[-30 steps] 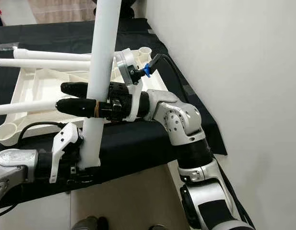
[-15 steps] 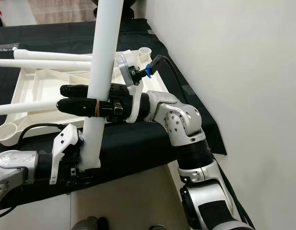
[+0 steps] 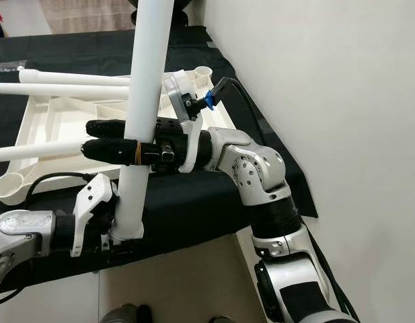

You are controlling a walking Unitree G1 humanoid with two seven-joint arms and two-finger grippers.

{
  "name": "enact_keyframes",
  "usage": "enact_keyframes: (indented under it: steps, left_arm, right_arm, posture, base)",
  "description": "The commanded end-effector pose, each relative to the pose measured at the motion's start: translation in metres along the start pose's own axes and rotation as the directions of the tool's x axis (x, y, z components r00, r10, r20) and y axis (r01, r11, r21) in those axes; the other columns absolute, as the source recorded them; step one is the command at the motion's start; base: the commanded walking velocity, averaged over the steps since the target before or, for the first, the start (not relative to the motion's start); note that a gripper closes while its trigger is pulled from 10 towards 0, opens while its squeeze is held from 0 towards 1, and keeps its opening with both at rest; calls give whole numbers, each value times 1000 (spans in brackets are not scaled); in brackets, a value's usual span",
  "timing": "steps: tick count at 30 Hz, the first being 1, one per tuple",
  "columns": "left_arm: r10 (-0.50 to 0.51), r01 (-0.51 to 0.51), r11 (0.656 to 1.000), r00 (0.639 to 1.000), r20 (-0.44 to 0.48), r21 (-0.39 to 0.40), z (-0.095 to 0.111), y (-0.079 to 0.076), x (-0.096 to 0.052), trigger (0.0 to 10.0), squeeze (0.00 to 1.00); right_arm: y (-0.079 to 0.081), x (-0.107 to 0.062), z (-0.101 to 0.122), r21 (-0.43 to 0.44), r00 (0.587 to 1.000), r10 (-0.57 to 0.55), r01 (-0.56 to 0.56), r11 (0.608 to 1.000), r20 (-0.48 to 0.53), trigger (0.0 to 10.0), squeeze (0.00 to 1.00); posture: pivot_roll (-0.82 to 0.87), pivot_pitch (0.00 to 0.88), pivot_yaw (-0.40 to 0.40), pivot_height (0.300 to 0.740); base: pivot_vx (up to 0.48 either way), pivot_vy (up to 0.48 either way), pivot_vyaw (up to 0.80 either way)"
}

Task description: Building children table

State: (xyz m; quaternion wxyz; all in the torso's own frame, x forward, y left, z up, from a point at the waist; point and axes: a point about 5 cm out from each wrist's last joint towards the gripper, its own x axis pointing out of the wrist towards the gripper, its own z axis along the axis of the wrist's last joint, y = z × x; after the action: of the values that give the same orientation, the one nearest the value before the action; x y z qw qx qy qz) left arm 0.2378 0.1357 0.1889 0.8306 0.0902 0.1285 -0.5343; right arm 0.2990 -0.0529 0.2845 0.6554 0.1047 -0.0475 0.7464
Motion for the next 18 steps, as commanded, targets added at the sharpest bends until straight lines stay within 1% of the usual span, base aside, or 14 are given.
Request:
enact_keyframes:
  steps: [1,3,6,15,16,17,18]
  left_arm:
    - [35,-34,999,999,-7,19,1,4,-1,10000,0]
    - [50,-50,998,999,-3,27,4,6,-2,10000,0]
    - [67,-67,997,998,6,28,6,8,-4,10000,0]
    - [67,-67,997,998,6,28,6,8,-4,10000,0]
    - [70,-70,997,998,7,30,7,9,-4,10000,0]
    - [142,-142,987,990,6,79,9,17,-7,10000,0]
    - [142,-142,987,990,6,79,9,17,-7,10000,0]
  right_arm:
    - [-14,-8,4,-44,994,-107,106,993,-23,0,0]
    - [-20,-14,4,-52,987,-157,156,986,-32,0,0]
    - [-24,-19,5,-57,982,-186,184,981,-34,0,0]
    - [-24,-19,5,-57,982,-186,184,981,-34,0,0]
    - [-26,-22,6,-62,979,-201,199,978,-33,0,0]
    - [-42,-41,15,-116,930,-368,363,925,-24,0,0]
    - [-42,-41,15,-116,930,-368,363,925,-24,0,0]
  posture:
    - [93,121,-35,740]
    - [94,121,-36,740]
    - [94,121,-36,740]
    - [94,121,-36,740]
    - [95,122,-37,740]
    - [98,122,-36,740]
    - [98,122,-36,740]
  base:
    - [0,0,0]
    - [0,0,0]
    - [0,0,0]
    - [0,0,0]
    - [0,0,0]
    - [0,0,0]
    - [0,0,0]
